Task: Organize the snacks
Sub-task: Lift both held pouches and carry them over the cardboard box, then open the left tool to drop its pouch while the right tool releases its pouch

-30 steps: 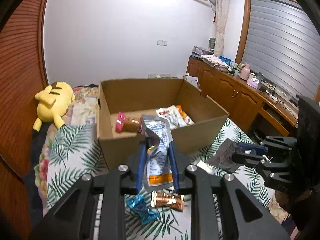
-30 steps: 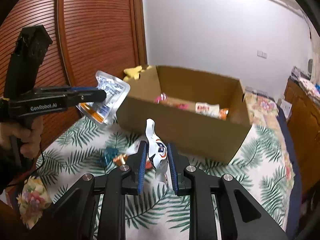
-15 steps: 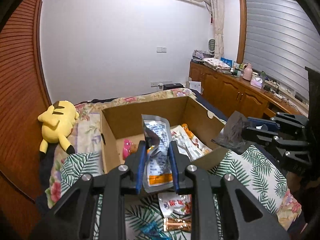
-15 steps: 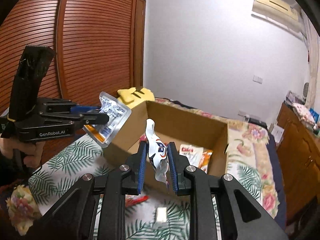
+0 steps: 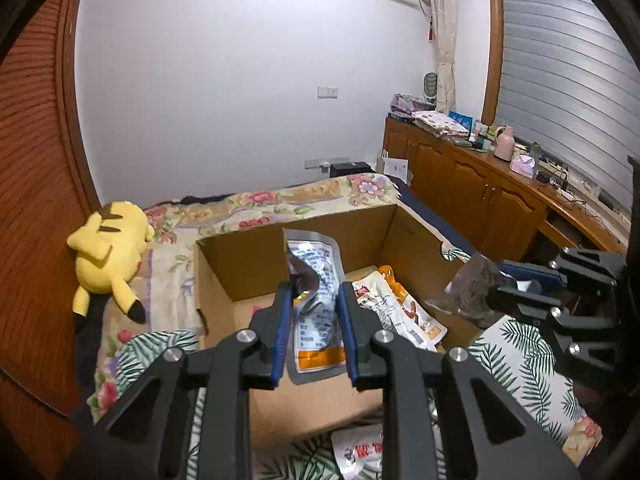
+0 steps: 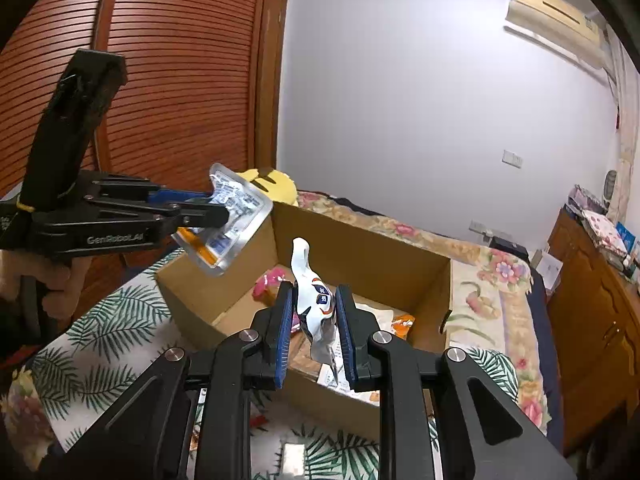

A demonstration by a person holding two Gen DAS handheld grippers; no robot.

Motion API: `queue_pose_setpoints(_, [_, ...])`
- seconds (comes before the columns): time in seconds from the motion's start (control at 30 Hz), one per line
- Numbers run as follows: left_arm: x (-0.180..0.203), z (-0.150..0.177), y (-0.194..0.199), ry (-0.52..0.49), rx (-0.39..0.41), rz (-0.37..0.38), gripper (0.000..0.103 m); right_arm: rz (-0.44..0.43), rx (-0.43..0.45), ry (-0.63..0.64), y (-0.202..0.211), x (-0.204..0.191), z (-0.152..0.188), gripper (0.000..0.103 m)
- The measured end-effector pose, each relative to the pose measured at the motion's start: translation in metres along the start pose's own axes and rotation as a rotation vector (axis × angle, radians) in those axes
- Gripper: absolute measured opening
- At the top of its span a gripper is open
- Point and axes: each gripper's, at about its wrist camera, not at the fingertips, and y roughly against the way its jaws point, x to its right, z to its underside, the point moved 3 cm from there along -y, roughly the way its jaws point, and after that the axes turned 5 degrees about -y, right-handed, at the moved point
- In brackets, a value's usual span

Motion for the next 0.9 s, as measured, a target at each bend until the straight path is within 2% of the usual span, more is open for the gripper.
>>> queue_pose_setpoints(0.17, [0.003, 0.006, -0.043, 0.011, -0.068, 0.011, 0.02, 0.008, -0.034, -0.035, -0.016, 0.014, 0.004, 0.019])
queue_pose_setpoints(0.37, [0.012, 0.018, -0.069, 0.007, -0.122, 0.016, 0.02, 0.027, -0.107, -0.048, -0.048, 0.027, 0.013, 0.019])
queue_pose_setpoints(0.63, [0.017, 0.022, -0.073, -0.008, -0.149, 0.007, 0.02, 0.036, -0.17, -0.087, -0.076, 0.036, 0.025, 0.019])
queue_pose_setpoints(0.9, [0.012, 0.027, -0.053, 0.002, -0.136, 0.013, 0.026, 0.019, -0.206, -0.155, -0.089, 0.045, 0.032, 0.02])
